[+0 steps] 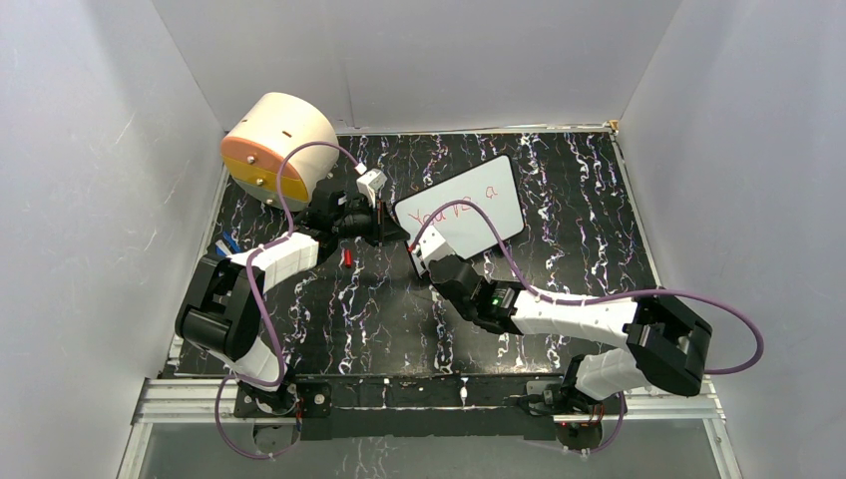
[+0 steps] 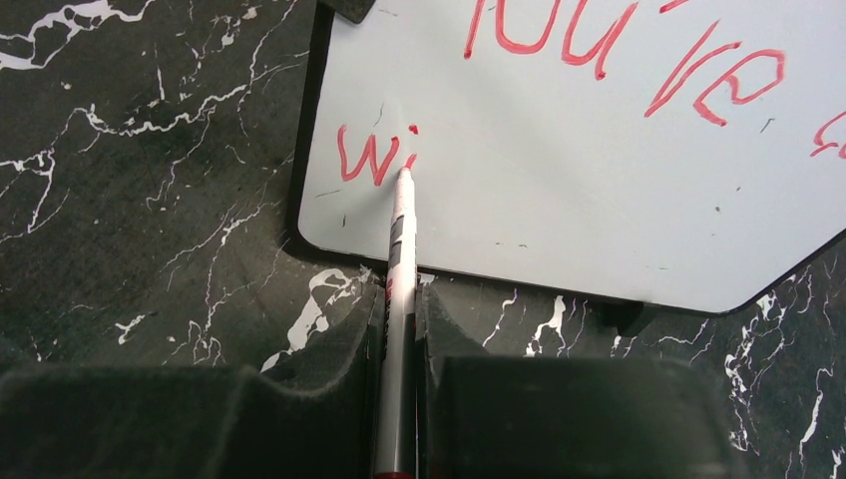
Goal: Write a sentence on the whiteboard
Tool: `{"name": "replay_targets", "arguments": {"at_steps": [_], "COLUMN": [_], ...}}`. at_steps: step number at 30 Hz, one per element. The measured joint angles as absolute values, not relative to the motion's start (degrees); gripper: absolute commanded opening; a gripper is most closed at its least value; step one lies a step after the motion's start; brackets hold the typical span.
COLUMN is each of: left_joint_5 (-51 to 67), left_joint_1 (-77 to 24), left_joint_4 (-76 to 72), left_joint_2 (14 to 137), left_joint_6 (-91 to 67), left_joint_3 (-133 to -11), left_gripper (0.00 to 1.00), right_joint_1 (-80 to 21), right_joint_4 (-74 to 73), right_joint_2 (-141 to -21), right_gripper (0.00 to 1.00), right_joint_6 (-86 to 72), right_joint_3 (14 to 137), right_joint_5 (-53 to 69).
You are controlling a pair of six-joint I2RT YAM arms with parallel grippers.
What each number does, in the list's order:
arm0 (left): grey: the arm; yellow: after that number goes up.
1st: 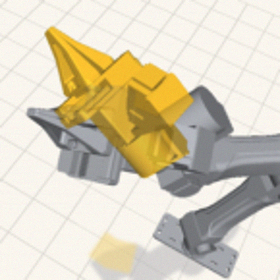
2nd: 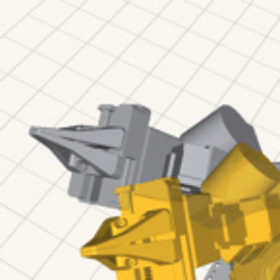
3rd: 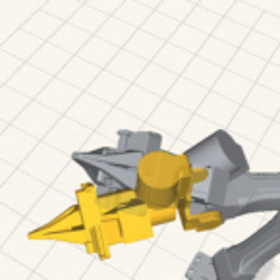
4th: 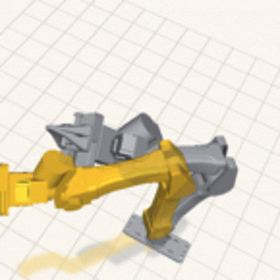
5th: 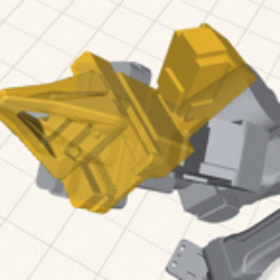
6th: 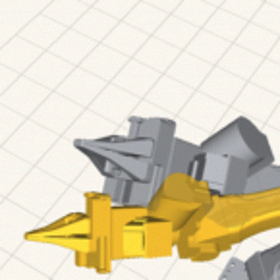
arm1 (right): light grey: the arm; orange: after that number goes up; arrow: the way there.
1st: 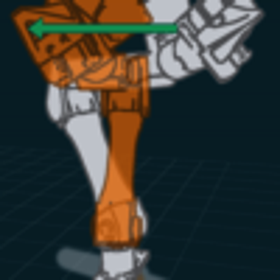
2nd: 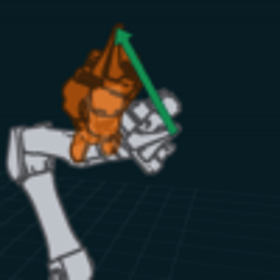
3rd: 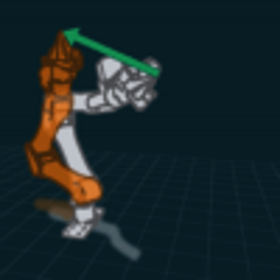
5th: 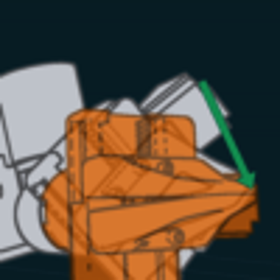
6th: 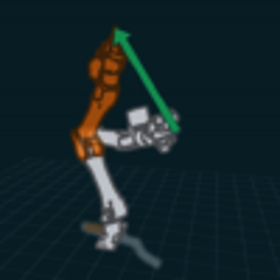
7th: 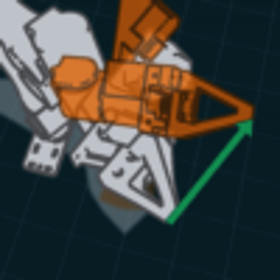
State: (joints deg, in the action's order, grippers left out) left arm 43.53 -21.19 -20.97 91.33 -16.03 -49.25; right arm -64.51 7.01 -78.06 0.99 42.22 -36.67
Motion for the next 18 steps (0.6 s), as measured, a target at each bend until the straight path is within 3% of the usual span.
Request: {"name": "replay_targets", "arguments": {"at_steps": [18], "left_joint_5": [43.55], "left_joint_1": [-21.19], "left_joint_4": [-20.97], "left_joint_2": [91.29], "left_joint_6": [-16.03], "left_joint_3": [-49.25], "left_gripper": [0.00], "right_joint_1": [-64.49], "right_joint_4": [3.55], "right_joint_2": [-77.10], "right_gripper": [0.00], "right_joint_6": [-0.93], "right_joint_3": [42.06], "right_joint_5": [-35.62]}}
